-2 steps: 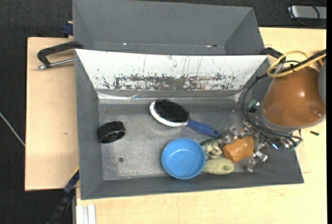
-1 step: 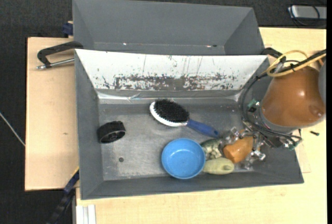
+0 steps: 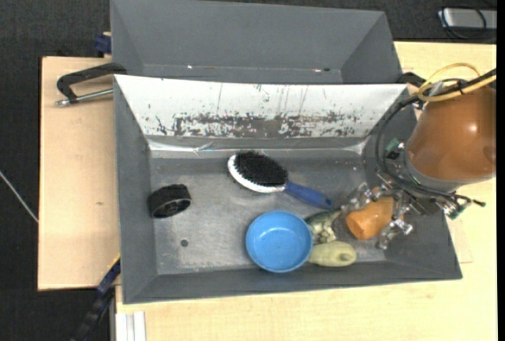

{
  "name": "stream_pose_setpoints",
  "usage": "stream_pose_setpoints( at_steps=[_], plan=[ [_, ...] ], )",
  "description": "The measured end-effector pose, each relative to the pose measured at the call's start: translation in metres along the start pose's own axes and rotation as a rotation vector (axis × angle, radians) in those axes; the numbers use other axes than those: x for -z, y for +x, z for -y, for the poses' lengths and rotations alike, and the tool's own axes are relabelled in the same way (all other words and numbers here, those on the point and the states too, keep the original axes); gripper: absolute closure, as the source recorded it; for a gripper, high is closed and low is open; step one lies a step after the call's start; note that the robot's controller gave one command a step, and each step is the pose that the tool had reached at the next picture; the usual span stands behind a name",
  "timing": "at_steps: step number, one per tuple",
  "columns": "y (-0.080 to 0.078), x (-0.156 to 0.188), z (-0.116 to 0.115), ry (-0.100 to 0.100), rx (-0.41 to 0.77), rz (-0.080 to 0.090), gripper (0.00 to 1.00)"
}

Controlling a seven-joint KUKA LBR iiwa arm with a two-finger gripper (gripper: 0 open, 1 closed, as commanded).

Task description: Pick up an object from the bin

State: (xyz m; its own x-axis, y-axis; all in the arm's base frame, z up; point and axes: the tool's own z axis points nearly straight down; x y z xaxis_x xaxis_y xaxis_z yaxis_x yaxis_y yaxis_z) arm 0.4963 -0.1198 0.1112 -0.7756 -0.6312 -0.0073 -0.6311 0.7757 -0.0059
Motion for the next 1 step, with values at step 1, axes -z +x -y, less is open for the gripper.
stream_pose_setpoints(
  at_steps=[1],
  plan=[
    [-0.0031,0.0703,0.0021,0.003,-0.002,0.002,1.00]
  ],
)
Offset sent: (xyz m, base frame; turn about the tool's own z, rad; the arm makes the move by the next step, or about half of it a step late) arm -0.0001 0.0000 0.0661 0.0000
